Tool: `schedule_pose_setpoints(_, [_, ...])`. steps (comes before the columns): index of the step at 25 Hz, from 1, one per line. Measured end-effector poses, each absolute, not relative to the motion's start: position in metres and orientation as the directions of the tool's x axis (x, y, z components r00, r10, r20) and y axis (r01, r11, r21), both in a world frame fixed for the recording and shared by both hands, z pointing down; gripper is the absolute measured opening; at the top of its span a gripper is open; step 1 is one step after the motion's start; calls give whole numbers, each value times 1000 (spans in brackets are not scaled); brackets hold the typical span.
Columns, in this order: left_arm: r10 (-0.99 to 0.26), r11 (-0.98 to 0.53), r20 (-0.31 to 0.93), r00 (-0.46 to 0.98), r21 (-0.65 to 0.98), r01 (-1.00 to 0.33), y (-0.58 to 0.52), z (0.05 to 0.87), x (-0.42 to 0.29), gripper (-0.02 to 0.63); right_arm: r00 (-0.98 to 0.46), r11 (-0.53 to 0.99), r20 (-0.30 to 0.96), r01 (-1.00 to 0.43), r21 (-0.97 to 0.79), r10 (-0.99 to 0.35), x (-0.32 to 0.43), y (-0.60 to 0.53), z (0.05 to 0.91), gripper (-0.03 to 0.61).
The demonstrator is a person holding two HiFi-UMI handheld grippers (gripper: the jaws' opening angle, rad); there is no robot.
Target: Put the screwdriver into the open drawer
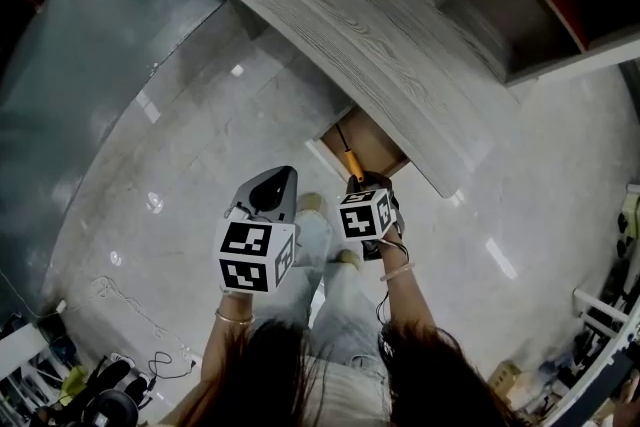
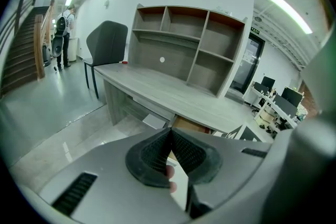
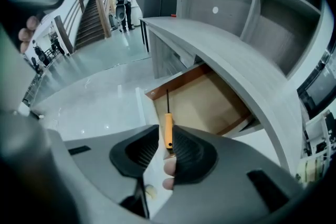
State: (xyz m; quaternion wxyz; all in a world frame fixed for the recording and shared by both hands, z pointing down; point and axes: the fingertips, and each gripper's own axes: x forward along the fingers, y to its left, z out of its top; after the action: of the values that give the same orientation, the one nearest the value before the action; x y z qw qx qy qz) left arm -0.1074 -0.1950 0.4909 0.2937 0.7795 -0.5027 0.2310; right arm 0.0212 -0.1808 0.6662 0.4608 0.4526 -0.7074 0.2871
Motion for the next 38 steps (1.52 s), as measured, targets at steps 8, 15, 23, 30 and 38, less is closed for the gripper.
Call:
schedule_pose_setpoints(8, [-661, -315, 647, 380, 220, -923, -170, 475, -90, 17, -196, 423, 884, -906, 3, -425, 30, -164, 636, 74])
schedule_pose_setpoints(15, [-678, -303, 636, 370, 217, -928, -152, 462, -79, 17, -218, 421, 866, -907, -10, -450, 38, -147, 616, 58])
schedule_pose_setpoints(23, [-698, -299, 622, 356, 199, -933, -129, 446, -70, 17, -225, 411, 824, -911, 11, -521, 48, -128, 588, 45])
schedule_pose_setpoints(30, [-717, -309, 600, 354, 181, -934, -115, 430, -58, 17, -233, 393, 783, -919, 16, -577, 59, -115, 561, 37])
schedule_pose_setpoints(38, [-742, -324, 566, 359, 165, -931, -91, 408, -45, 17, -239, 383, 729, -923, 34, -641, 70, -94, 525, 32])
